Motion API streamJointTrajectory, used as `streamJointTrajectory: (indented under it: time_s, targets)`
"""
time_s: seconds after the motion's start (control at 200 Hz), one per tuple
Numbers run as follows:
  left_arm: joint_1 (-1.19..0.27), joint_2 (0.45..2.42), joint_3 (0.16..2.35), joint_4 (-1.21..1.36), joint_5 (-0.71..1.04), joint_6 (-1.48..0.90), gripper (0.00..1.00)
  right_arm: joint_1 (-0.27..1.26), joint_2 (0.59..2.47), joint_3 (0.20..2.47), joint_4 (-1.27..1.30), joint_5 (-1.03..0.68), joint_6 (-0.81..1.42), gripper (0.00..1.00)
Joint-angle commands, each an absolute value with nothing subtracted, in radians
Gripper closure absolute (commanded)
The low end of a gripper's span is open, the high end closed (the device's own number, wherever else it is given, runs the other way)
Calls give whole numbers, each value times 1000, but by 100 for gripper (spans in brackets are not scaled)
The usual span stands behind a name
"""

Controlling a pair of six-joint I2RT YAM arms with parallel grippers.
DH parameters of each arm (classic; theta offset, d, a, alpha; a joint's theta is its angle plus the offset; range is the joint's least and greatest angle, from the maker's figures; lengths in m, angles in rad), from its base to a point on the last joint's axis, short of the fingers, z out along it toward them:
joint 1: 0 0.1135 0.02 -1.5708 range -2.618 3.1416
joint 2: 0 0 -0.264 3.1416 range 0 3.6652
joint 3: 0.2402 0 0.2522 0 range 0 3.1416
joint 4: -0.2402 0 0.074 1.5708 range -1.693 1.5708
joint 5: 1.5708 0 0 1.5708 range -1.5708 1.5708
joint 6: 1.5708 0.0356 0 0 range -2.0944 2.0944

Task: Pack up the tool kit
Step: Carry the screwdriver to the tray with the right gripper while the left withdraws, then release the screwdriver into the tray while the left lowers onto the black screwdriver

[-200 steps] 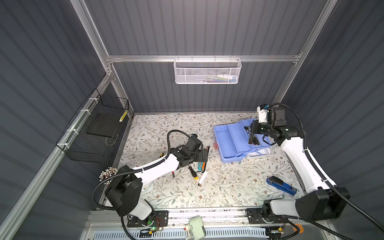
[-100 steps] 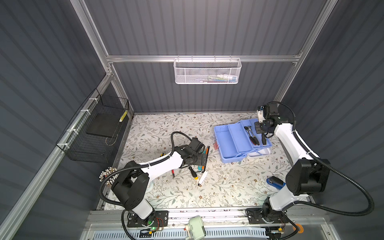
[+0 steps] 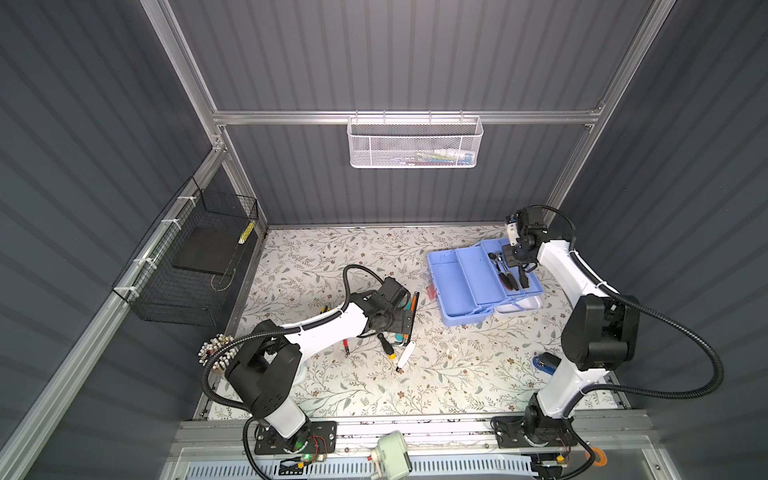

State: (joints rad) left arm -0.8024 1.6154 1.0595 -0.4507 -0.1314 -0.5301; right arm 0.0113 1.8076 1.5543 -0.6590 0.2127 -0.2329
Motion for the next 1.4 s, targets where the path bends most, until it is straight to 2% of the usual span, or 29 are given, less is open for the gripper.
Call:
streamJointTrajectory:
  time_s: [0.0,0.11,0.195,0.285,0.67,0.945,1.261,1.391]
  targets:
    - [-802,1631,1086,-479,-131,-513,1,6,1838,1590,-664,195,-243,100]
    - [-802,1632,1084,-479,-126,-514,1,4,1860,1601,-666,189,-234,96]
    - [-802,1637,1081,-485,-126,-516,1,4,1868,1612,-669,174,-219,86]
    - [-802,1649,1086,-503,-129,-517,3,3,1878,1619,-674,159,-205,80]
    - [-802,1647,1078,-524,-144,-528,3,-6,1867,1614,-689,95,-135,76]
    - [-802,1642,1064,-552,-132,-555,8,-6,1776,1582,-688,83,-60,48]
    - [-802,1609,1022,-597,-123,-654,12,-6,1696,1529,-688,84,6,36]
    - [-802,1604,987,-599,-101,-697,17,-6,1663,1504,-673,80,9,32]
